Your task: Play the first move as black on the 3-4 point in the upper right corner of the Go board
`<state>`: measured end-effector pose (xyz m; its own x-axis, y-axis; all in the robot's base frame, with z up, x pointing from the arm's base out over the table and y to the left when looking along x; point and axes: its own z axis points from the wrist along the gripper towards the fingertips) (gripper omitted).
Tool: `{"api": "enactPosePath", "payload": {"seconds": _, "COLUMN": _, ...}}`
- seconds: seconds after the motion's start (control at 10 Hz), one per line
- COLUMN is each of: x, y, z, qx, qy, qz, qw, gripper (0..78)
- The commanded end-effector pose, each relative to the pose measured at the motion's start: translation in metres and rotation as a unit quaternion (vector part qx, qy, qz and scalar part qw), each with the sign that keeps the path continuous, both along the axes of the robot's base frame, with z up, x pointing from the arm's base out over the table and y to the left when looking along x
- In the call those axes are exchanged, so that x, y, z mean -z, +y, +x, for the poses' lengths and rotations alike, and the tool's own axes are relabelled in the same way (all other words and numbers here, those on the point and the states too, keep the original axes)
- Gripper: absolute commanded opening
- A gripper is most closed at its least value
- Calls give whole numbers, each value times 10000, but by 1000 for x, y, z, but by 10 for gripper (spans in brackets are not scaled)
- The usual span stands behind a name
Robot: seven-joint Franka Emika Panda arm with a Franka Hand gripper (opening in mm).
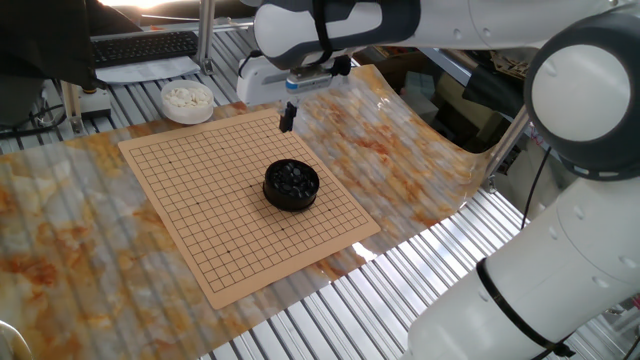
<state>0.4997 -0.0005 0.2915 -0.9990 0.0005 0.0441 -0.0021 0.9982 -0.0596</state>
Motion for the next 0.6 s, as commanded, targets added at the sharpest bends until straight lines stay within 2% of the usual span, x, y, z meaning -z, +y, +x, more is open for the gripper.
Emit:
{"api": "enactPosePath", "payload": {"seconds": 0.1, "x": 29, "y": -28, "z": 11, "qx": -105, "qy": -40, "qz": 211, "qw": 9997, "gripper": 0}}
{"api": "enactPosePath", "payload": {"seconds": 0.6, "x": 59, "y": -50, "z": 16, "qx": -178, "qy": -118, "qz": 203, "qw": 9996, "gripper": 0}}
